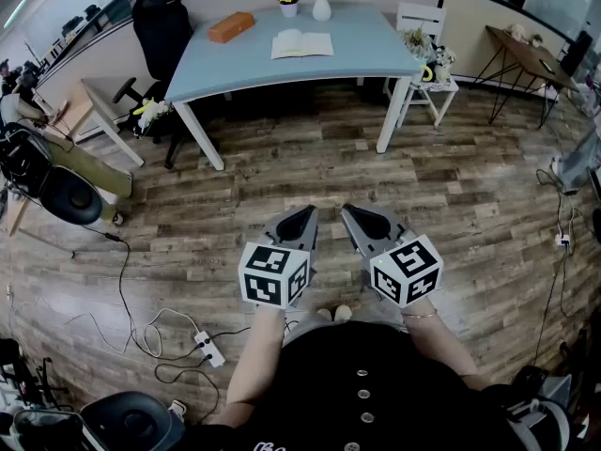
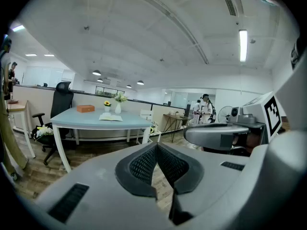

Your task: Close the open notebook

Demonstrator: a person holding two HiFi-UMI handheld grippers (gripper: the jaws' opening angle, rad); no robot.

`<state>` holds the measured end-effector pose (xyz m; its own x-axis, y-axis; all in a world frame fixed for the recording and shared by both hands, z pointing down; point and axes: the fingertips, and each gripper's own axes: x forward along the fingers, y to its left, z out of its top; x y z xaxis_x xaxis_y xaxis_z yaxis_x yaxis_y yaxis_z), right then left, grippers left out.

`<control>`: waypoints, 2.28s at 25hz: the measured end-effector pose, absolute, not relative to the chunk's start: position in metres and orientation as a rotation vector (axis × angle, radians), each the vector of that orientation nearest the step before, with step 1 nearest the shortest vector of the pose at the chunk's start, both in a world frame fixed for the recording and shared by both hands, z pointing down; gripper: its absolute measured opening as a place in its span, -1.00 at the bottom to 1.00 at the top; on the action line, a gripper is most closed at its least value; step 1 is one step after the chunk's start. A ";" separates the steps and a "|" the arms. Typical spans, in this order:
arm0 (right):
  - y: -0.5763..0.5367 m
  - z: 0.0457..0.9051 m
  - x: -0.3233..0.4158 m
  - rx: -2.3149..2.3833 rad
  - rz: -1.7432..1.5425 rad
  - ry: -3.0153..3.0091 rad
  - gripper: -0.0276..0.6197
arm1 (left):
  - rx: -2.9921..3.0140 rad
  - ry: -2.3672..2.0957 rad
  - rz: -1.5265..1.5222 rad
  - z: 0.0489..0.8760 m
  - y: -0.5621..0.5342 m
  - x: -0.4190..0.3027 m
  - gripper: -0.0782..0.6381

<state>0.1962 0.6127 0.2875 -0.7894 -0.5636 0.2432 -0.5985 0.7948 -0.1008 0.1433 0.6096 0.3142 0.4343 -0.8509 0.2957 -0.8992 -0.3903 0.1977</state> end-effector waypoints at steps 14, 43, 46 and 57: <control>0.615 0.295 0.203 0.876 0.263 -2.774 -0.91 | 2.362 -1.495 0.289 0.323 0.607 0.155 -0.75; 0.581 0.322 0.252 0.931 0.319 -2.747 -0.33 | 2.255 -1.737 0.126 0.324 0.582 0.156 -0.18; 0.570 0.326 0.252 0.955 0.327 -2.734 -0.27 | 2.262 -1.708 0.136 0.329 0.570 0.153 -0.18; 0.482 0.332 0.212 1.022 0.368 -2.698 -0.17 | 2.319 -1.578 0.234 0.345 0.478 0.118 -0.18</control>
<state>0.2117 0.4817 0.3323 -0.7290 -0.6141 0.3024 -0.6726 0.7245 -0.1503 0.1176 0.4780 0.3445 0.3744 -0.8727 0.3134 -0.9261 -0.3349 0.1739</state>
